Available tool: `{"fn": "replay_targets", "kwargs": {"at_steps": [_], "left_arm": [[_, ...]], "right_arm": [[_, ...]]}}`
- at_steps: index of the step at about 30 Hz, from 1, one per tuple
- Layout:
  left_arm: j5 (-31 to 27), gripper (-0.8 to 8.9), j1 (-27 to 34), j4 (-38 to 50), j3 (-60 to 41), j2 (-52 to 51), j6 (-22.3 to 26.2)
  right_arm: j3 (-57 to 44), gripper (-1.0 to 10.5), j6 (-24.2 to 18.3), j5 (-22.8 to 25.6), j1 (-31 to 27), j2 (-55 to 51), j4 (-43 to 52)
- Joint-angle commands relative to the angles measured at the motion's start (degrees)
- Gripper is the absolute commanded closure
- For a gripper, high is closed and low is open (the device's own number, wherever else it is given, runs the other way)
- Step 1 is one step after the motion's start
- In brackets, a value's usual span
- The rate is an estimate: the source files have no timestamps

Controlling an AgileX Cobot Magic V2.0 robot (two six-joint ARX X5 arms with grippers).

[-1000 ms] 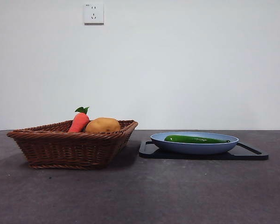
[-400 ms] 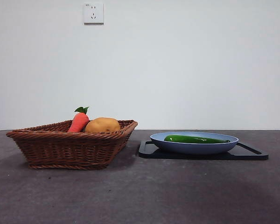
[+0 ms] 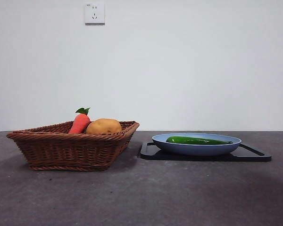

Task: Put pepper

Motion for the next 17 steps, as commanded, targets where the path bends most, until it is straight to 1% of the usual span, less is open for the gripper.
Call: {"fn": "replay_targets", "kwargs": {"at_steps": [1, 5, 17], "left_arm": [[0.1, 8.05, 0.2, -0.4, -0.3, -0.2, -0.3], [0.1, 8.05, 0.2, -0.4, -0.3, -0.2, -0.3], [0.1, 8.05, 0.2, -0.4, -0.3, -0.2, -0.3]], "right_arm": [[-1.3, 9.4, 0.7, 0.3, 0.1, -1.8, 0.7], [-3.2, 9.4, 0.8, 0.3, 0.1, -3.9, 0.7], [-5.3, 9.4, 1.2, 0.2, 0.1, -3.8, 0.7]]}}
